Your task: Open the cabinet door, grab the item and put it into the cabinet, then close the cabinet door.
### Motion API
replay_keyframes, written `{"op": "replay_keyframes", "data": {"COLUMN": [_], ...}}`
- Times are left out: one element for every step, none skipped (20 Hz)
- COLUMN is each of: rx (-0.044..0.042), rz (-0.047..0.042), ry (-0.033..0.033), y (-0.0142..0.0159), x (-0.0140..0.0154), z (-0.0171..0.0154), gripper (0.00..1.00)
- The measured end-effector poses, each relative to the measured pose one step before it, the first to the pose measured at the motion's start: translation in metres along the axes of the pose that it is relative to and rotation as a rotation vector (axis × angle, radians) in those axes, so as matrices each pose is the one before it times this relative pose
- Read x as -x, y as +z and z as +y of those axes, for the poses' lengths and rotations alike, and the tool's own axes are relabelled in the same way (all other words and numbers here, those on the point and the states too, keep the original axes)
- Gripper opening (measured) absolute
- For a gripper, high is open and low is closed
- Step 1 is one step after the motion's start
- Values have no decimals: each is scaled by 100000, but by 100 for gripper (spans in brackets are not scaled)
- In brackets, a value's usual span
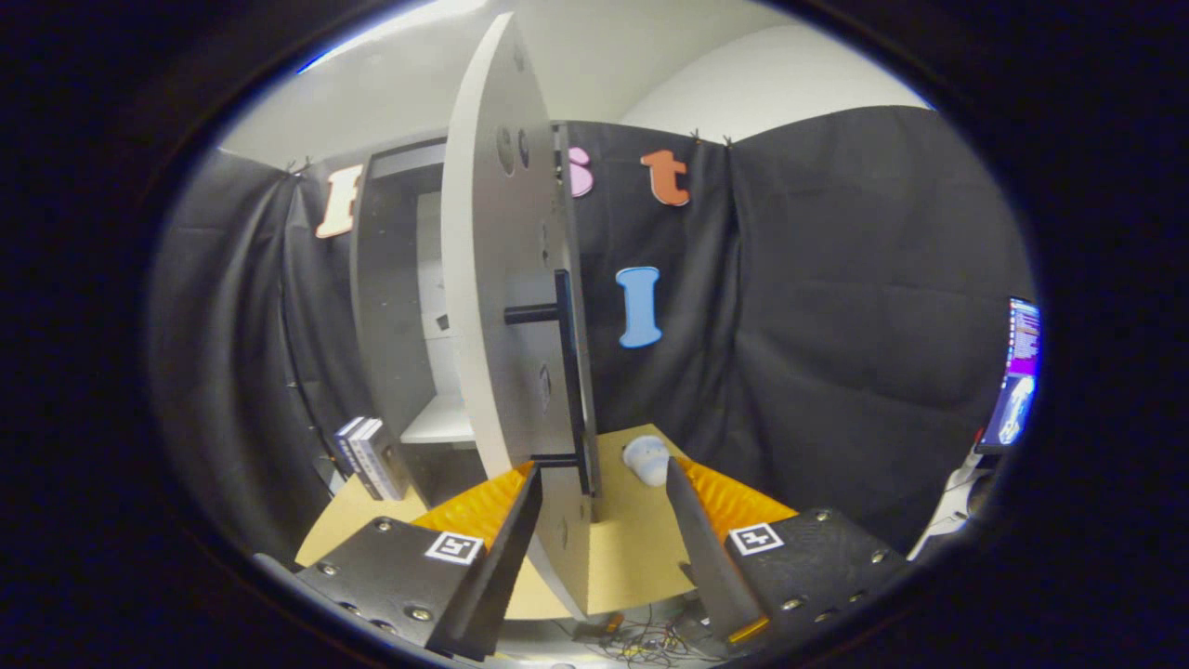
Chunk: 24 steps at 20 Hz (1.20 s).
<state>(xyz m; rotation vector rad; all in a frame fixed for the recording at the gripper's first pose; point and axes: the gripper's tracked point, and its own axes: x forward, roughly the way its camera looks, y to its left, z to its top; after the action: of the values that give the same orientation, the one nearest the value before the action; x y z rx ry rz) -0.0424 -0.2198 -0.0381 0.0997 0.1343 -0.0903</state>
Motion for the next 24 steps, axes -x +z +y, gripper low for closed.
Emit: {"op": "replay_keyframes", "data": {"rx": [490, 97, -81, 40, -30, 171, 19, 297, 835, 925, 472, 77, -475, -187, 73, 339, 145, -493, -1127, -807, -701, -1171, -1189, -404], "rz": [267, 413, 438, 460, 6, -95, 104, 211, 256, 474, 545, 243, -207, 93, 145, -184, -787, 446, 58, 144, 376, -128, 655, -384], "ry": [1862, 2599, 2476, 2313, 1965, 2045, 1532, 1058, 1017, 895, 994, 1133, 1602, 1754, 1513, 141, 1161, 1539, 1409, 1084, 1174, 664, 826, 546], "y": [-214, 47, 20, -88, -42, -38, -2, -32, -105, -183, -233, -223, 17, -93, -36, 24, 236, -168, -27, -84, -44, -62, 62, 195], "x": [-412, -29, -245, -12, -447, -328, -435, -713, -749, -830, -704, -573, -509, -768, -691, -833, -965, -884, -948, -966, -1011, -1049, -1039, -215], "z": [1078, 859, 1081, 998, 998, 949, 955, 611, 727, 350, 790, 869, 918, 819, 848, 893, 514, 1126, 859, 733, 663, 464, 427, 355], "gripper": [81, 81, 81, 81, 81, 81, 81, 81, 81, 81, 81, 81, 81, 82, 83, 85, 87, 89, 92, 94, 94, 95, 95, 96]}}
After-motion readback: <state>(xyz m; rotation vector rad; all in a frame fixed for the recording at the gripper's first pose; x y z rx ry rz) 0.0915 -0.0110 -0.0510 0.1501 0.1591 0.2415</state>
